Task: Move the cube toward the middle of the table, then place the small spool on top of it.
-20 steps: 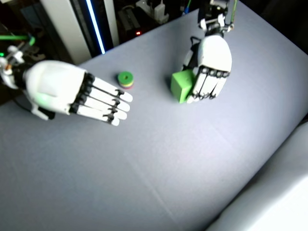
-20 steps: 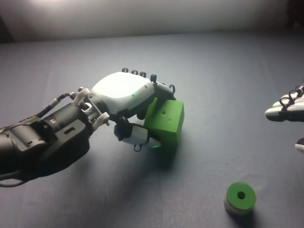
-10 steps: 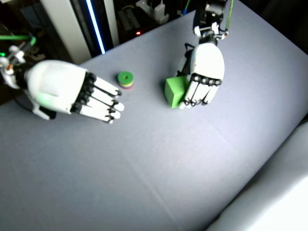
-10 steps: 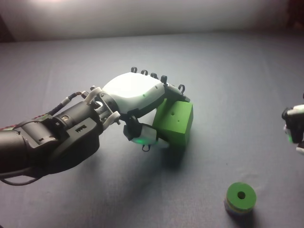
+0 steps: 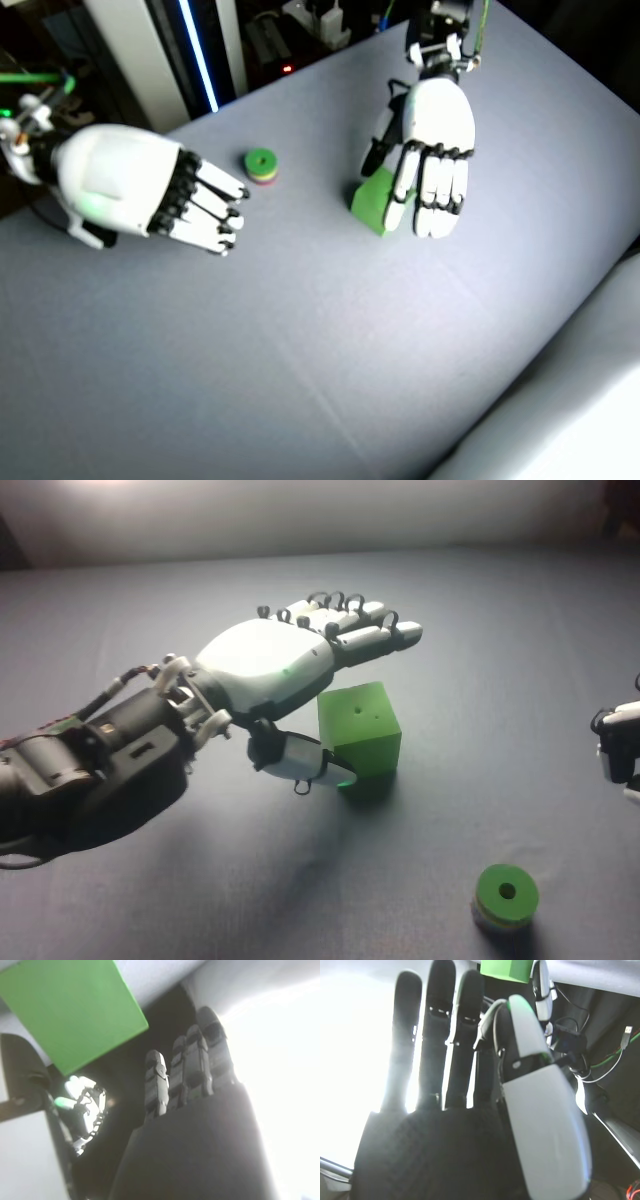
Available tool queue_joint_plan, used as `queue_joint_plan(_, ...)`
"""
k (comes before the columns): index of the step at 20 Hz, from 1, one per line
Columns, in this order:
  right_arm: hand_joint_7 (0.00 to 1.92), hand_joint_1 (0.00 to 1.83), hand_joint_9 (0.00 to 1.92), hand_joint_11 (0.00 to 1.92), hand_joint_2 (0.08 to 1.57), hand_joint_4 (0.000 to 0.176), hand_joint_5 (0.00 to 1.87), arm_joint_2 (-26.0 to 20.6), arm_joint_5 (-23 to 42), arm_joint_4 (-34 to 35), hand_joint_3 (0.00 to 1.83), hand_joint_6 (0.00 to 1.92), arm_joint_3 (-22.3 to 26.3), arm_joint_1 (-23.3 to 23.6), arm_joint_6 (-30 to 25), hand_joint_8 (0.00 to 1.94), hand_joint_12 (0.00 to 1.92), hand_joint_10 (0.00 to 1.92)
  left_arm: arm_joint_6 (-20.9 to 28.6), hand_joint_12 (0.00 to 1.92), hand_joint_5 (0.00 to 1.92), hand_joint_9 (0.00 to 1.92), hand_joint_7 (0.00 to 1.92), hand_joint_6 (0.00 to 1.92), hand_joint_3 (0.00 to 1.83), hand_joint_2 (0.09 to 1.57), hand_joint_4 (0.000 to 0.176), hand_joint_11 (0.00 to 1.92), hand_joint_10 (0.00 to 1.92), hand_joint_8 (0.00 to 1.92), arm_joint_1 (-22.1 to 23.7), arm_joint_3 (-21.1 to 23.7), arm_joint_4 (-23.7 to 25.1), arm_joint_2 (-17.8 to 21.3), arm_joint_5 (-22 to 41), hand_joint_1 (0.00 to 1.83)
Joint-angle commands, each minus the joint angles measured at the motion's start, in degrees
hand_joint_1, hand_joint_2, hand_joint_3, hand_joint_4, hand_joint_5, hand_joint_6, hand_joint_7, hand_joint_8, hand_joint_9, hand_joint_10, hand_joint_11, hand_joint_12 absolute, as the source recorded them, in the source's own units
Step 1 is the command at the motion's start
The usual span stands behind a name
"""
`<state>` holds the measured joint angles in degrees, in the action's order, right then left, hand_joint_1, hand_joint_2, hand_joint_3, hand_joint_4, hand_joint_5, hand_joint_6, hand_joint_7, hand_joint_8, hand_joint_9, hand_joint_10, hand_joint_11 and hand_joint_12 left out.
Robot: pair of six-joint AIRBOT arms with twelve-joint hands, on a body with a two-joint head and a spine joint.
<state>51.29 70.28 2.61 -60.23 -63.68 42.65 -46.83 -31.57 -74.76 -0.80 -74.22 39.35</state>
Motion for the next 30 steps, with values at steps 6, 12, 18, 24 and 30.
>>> queue_joint_plan(6,0.81,0.69,0.85,0.38,1.23,0.0,0.69,-0.1,4.0,-6.1,0.0,0.05,0.4,2.9,-2.3,0.0,1.13,0.0,-0.4,0.62,0.08,0.09,0.04,0.0,0.0,0.92,0.176,0.0,0.0,0.0,-6.8,8.7,-1.3,11.3,20.7,0.69)
queue_joint_plan(12,0.55,0.82,0.76,0.42,1.07,0.055,0.45,0.1,-3.8,-18.0,0.0,0.0,0.8,8.4,-4.5,0.0,1.02,0.01,-0.6,0.79,0.11,0.1,0.06,0.0,0.0,0.92,0.176,0.0,0.01,0.01,-15.4,16.0,-2.4,19.6,32.4,0.65)
queue_joint_plan(18,0.52,0.88,0.7,0.32,0.97,0.032,0.47,3.3,-15.2,-30.9,0.0,0.01,-0.5,15.0,-8.0,0.01,1.0,0.01,-1.1,0.32,0.02,0.03,0.0,0.0,0.01,1.04,0.167,0.0,0.0,0.0,-25.3,21.3,-8.1,22.4,44.9,0.71)
queue_joint_plan(24,0.53,0.98,0.67,0.24,0.96,0.023,0.53,5.4,-21.0,-37.1,0.0,0.0,-1.0,18.4,-8.2,0.0,1.02,0.0,-0.9,0.4,0.03,0.05,0.0,0.0,0.0,1.02,0.172,0.0,0.01,0.0,-28.4,22.5,-9.9,22.7,46.8,0.72)
queue_joint_plan(30,0.7,1.04,0.49,0.36,0.99,0.011,0.61,6.3,-22.7,-37.5,0.0,0.0,-1.8,18.9,-8.2,0.02,1.43,1.1,-0.2,0.54,0.06,0.09,0.0,0.0,0.0,1.0,0.176,0.0,0.0,0.0,-28.9,22.5,-10.1,22.1,46.9,0.7)
